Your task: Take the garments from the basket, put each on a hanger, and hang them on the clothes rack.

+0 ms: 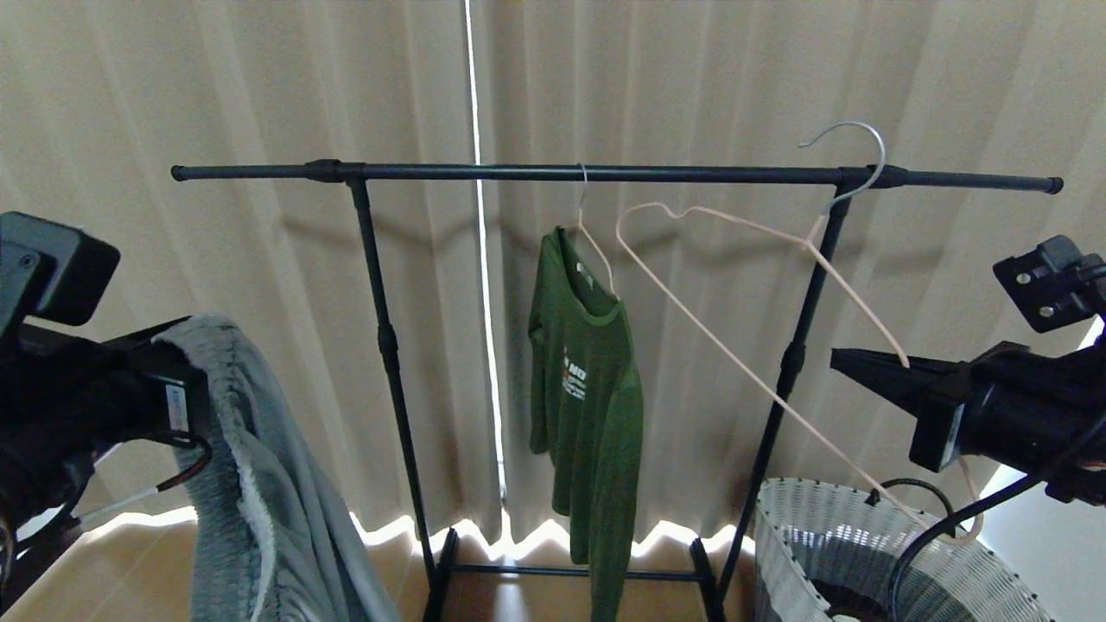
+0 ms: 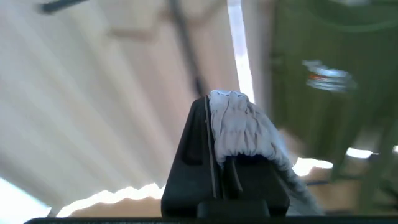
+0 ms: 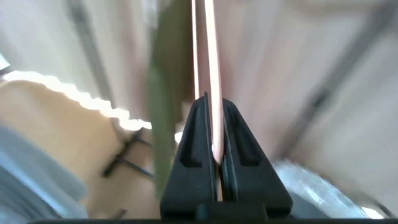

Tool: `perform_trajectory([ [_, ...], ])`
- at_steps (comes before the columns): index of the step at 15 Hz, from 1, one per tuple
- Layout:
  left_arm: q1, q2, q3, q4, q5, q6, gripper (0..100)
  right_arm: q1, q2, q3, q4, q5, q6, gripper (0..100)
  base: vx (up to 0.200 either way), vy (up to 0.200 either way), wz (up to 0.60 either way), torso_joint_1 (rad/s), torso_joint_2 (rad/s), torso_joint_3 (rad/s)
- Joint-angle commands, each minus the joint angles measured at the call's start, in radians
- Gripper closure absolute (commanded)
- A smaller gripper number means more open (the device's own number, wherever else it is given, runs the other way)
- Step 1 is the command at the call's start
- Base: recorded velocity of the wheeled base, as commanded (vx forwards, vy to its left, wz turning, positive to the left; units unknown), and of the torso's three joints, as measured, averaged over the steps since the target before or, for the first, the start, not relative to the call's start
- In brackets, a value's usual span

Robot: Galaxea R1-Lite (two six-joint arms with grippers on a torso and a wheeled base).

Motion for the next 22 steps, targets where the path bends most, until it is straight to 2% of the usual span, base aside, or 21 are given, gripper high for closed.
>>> perform_trajectory([
  [1, -0.026, 0.092, -0.115, 0.070, 0.064, 0.007, 100, 0.008, 0.003, 0.025, -0.019, 0.034, 0.001, 100, 0.000, 0.000, 0.00, 0.000, 0.00, 0.000],
  [2, -0.047, 0.122, -0.190, 0.156, 0.083, -0.004, 100, 0.051, 0.005, 0.028, -0.021, 0.071, 0.006, 100, 0.000, 0.000, 0.00, 0.000, 0.00, 0.000],
  [5, -0.115, 0.196, -0.324, 0.281, 0.089, -0.070, 100, 0.181, 0.019, 0.037, -0.021, 0.078, 0.088, 100, 0.000, 0.000, 0.00, 0.000, 0.00, 0.000],
  [6, -0.133, 0.233, -0.370, 0.318, 0.118, -0.102, 100, 0.221, 0.025, 0.037, -0.021, 0.077, 0.095, 100, 0.000, 0.000, 0.00, 0.000, 0.00, 0.000],
  [8, -0.159, 0.340, -0.462, 0.326, 0.288, -0.159, 100, 0.284, 0.020, 0.051, -0.021, 0.077, 0.095, 100, 0.000, 0.000, 0.00, 0.000, 0.00, 0.000],
  [9, -0.167, 0.379, -0.494, 0.326, 0.336, -0.188, 100, 0.316, 0.014, 0.057, -0.021, 0.077, 0.096, 100, 0.000, 0.000, 0.00, 0.000, 0.00, 0.000],
  [11, -0.168, 0.415, -0.534, 0.329, 0.345, -0.208, 100, 0.388, 0.005, 0.066, -0.019, 0.077, 0.104, 100, 0.000, 0.000, 0.00, 0.000, 0.00, 0.000],
  [16, -0.171, 0.460, -0.568, 0.326, 0.347, -0.232, 100, 0.464, 0.026, 0.066, -0.019, 0.077, 0.107, 100, 0.000, 0.000, 0.00, 0.000, 0.00, 0.000],
  [18, -0.188, 0.477, -0.581, 0.329, 0.348, -0.268, 100, 0.468, 0.068, 0.060, -0.021, 0.077, 0.107, 100, 0.000, 0.000, 0.00, 0.000, 0.00, 0.000],
  [22, -0.199, 0.472, -0.581, 0.340, 0.350, -0.268, 100, 0.459, 0.213, 0.008, -0.042, 0.051, 0.110, 100, 0.000, 0.000, 0.00, 0.000, 0.00, 0.000],
])
